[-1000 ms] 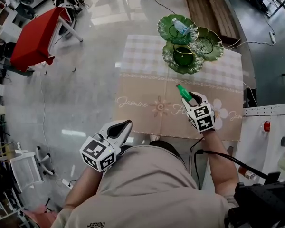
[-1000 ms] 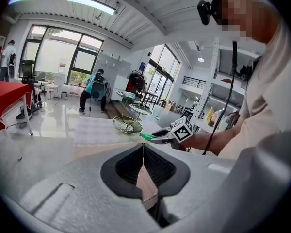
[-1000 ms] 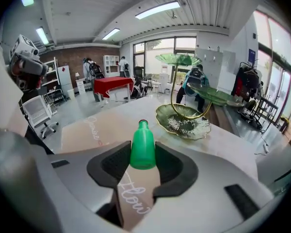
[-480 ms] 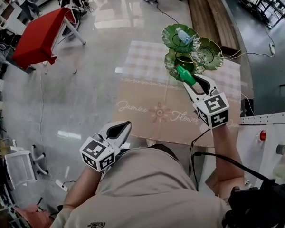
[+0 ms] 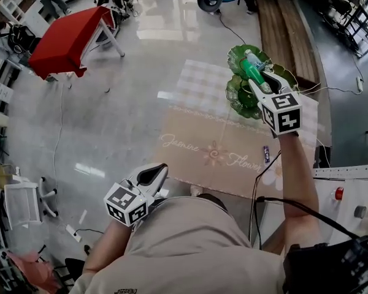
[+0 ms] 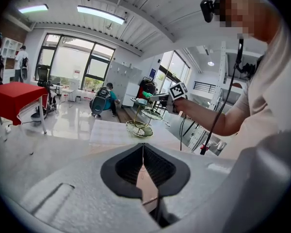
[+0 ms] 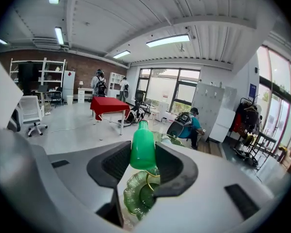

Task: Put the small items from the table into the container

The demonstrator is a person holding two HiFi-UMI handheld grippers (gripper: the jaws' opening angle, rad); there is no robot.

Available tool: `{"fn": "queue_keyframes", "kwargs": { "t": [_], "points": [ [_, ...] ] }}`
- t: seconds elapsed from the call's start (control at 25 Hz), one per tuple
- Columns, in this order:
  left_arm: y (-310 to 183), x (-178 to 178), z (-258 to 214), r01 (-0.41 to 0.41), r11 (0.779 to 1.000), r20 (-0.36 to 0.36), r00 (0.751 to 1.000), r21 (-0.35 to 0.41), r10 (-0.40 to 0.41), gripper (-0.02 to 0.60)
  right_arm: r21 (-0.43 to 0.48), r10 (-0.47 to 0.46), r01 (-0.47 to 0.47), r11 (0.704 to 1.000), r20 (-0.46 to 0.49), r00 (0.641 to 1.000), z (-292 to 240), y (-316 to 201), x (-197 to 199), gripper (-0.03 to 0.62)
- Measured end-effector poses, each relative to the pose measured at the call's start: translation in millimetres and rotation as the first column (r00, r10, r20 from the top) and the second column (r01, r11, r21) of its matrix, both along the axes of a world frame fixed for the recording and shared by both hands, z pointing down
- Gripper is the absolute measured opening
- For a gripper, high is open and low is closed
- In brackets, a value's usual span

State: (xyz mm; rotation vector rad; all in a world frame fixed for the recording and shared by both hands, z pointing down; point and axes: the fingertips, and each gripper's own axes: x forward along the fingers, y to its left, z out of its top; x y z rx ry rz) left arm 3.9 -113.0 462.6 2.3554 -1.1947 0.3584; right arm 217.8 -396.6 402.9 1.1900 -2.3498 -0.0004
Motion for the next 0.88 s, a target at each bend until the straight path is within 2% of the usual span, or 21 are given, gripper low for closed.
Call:
{"fn": "queue_keyframes", "kwargs": {
  "t": [0.24,0.52,0.88],
  "points": [
    [7.4,-20.6,3.2,0.065,0.998,0.003,0.998,-0.010,-0.065,0.008,-0.030,0.023,-0.025,0.999,-0.063,0.998,18.9,-39.3,-12.0,0.166],
    [12.4,-41.7,3.7,0.111,0.994,0.000,0.994,-0.012,-0.111,0.008,-0.098,0.062,-0.072,0.993,-0.105,0.993,42.2,-56.5,-10.6,0.167],
    [12.6,-56.2,1.9,0.083,0.996,-0.004,0.997,-0.018,-0.083,0.008,-0.102,0.104,-0.116,0.988,-0.121,0.987,50.9,-57.3,-6.5,0.179]
  ]
}}
